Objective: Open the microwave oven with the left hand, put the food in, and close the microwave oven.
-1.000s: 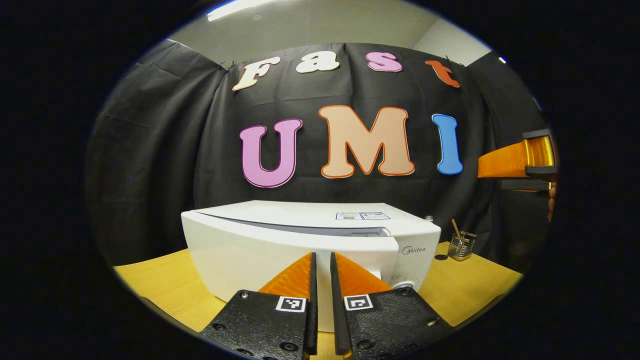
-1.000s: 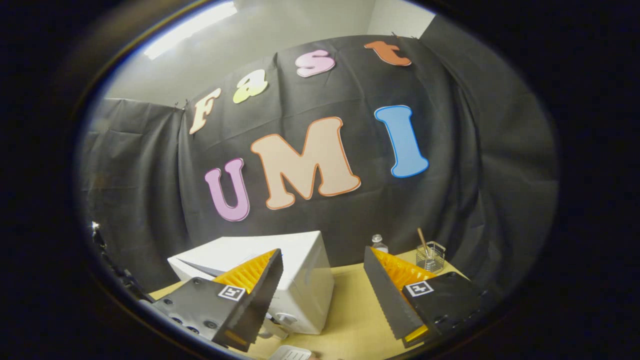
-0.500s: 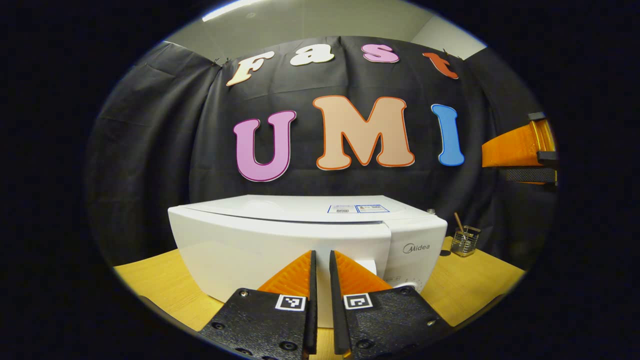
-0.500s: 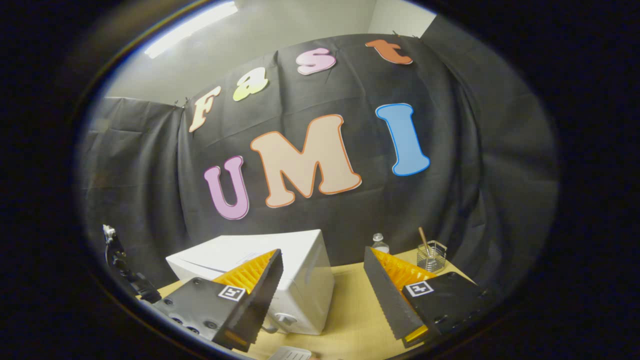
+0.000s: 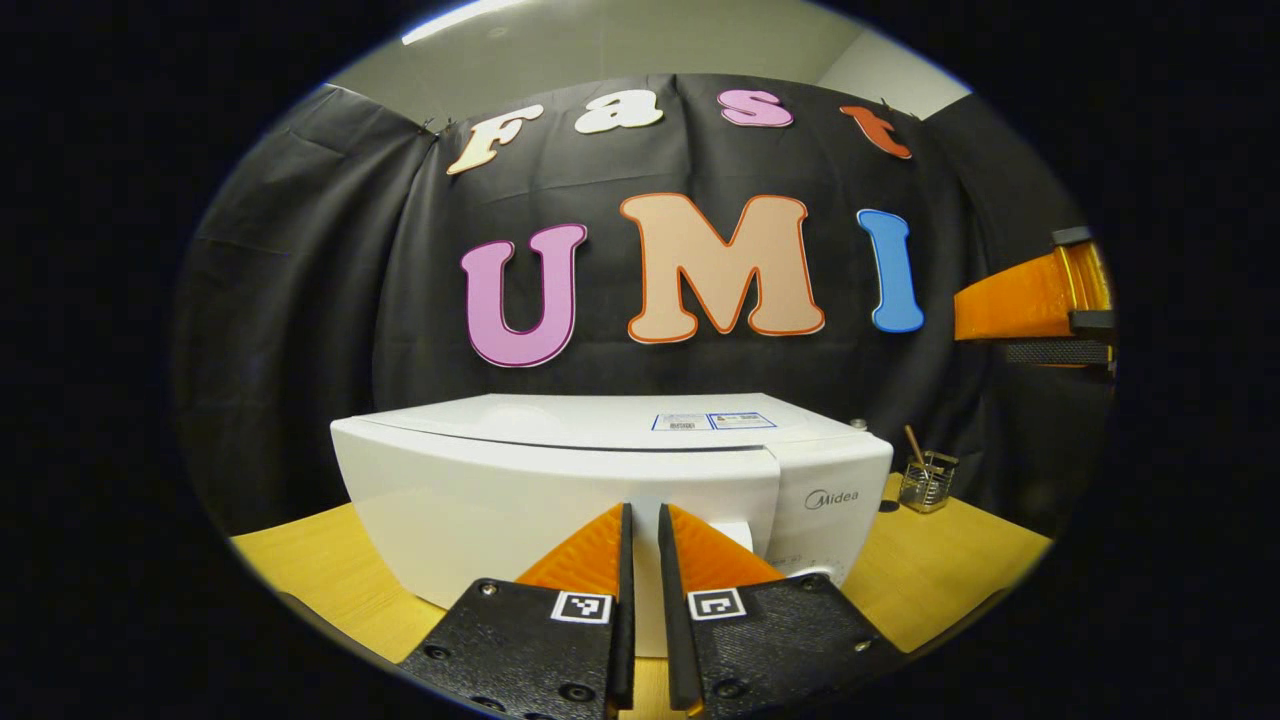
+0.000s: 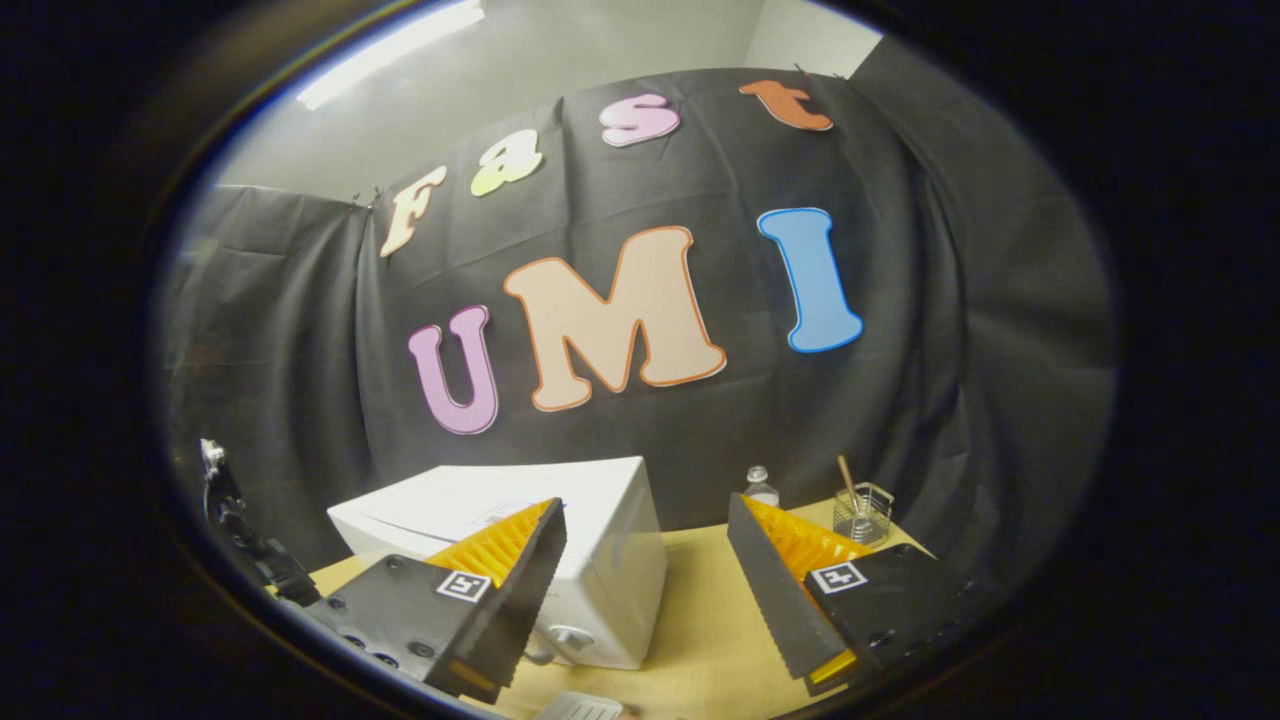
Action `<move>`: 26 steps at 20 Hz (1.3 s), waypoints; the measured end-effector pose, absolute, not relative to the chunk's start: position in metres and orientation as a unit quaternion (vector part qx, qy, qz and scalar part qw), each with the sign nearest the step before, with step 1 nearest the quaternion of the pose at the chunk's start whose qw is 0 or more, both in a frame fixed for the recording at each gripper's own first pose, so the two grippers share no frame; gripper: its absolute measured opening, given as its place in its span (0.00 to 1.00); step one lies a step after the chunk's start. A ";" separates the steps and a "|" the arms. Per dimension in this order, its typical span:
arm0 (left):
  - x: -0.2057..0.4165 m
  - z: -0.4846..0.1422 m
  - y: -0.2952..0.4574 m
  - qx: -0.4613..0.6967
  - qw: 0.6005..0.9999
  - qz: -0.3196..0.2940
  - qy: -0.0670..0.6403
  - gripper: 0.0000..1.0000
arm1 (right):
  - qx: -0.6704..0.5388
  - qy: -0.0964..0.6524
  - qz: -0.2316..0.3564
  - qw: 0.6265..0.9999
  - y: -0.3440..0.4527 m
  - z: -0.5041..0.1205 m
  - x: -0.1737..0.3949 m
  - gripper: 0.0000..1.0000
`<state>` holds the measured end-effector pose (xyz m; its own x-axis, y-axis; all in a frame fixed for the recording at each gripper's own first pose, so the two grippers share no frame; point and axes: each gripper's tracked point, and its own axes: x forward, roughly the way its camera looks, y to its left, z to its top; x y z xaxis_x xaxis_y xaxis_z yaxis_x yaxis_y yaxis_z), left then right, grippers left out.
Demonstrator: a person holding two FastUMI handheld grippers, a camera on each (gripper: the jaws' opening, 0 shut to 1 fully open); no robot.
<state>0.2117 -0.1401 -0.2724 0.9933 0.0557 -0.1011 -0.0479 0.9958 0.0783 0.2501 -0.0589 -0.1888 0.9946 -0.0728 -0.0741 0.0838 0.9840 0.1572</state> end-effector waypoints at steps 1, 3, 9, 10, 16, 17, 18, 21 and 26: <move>0.215 -0.271 -0.140 0.039 0.998 0.026 0.044 0.14 | 0.078 0.031 -0.045 0.995 -0.062 -0.188 0.250 0.91; 0.219 -0.284 -0.141 0.030 0.997 0.028 0.071 0.14 | 0.069 0.026 -0.053 0.996 -0.065 -0.185 0.248 0.91; 0.215 -0.279 -0.140 0.029 0.997 0.012 0.068 0.15 | 0.076 0.024 -0.046 0.996 -0.063 -0.182 0.245 0.91; 0.212 -0.275 -0.136 0.032 0.997 0.014 0.068 0.15 | 0.075 0.022 -0.048 0.996 -0.064 -0.181 0.245 0.91; 0.192 -0.202 -0.133 0.015 1.000 -0.005 0.026 0.25 | 0.067 0.019 -0.046 0.997 -0.061 -0.176 0.236 0.99; 0.189 -0.189 -0.126 0.011 1.000 0.005 0.019 0.28 | 0.065 0.019 -0.049 0.996 -0.062 -0.175 0.233 0.91; 0.185 -0.176 -0.117 0.003 1.000 0.018 0.011 0.37 | 0.064 0.017 -0.054 0.996 -0.063 -0.173 0.232 0.91; 0.175 -0.150 -0.098 0.004 0.999 0.045 -0.010 0.58 | 0.052 0.008 -0.061 0.997 -0.063 -0.168 0.227 0.91; 0.181 -0.141 -0.090 0.024 0.998 0.057 -0.025 0.93 | 0.059 0.006 -0.052 0.997 -0.053 -0.165 0.221 0.92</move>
